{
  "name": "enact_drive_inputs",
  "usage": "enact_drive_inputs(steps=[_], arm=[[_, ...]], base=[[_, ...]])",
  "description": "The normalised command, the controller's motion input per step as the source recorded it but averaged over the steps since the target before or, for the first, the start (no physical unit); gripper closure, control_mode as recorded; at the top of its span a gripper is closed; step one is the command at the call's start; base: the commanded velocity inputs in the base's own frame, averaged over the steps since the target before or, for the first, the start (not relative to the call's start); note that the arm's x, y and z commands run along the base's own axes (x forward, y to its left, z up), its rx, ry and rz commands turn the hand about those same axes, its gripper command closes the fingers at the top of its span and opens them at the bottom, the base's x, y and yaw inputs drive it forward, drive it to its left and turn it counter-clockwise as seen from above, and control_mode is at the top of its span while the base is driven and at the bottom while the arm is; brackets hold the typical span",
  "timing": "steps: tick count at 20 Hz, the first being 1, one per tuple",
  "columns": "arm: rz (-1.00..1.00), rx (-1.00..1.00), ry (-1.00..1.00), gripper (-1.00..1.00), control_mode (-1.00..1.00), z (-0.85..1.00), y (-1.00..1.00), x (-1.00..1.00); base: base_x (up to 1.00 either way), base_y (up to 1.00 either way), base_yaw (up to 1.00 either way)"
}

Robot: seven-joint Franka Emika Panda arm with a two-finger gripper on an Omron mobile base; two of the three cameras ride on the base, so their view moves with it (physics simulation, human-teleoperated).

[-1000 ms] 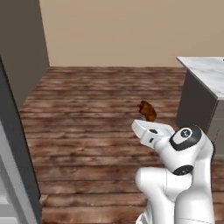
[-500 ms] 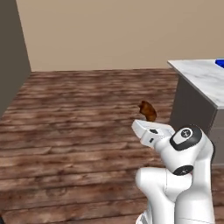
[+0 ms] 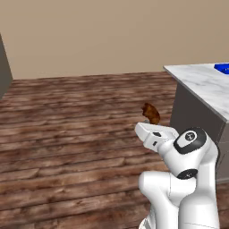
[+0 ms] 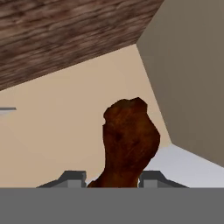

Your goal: Gather the carrot and cucumber from the fridge and place them on a tray on the dining counter. Then gather the chicken drumsticks from the fridge and place them on the other tray.

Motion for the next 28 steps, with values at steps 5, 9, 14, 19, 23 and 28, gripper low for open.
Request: enact_drive_inputs(steps=[5,9,14,19,23,28], arm=[[0.0,0.0,0.0,1.0,1.0,0.0,0.0,0.0],[0.0,0.0,0.0,1.0,1.0,0.0,0.0,0.0],[0.0,0.0,0.0,1.0,1.0,0.0,0.0,0.0],[0.0,0.0,0.0,1.0,1.0,0.0,0.0,0.0],[0.0,0.0,0.0,1.0,1.0,0.0,0.0,0.0],[0.0,0.0,0.0,1.0,1.0,0.0,0.0,0.0]], base=[[0.62,0.0,-0.21],[0.65,0.02,-0.2],[0.72,0.2,-0.17],[0.76,0.35,-0.15],[0.76,0.45,-0.16],[0.74,0.53,-0.18]])
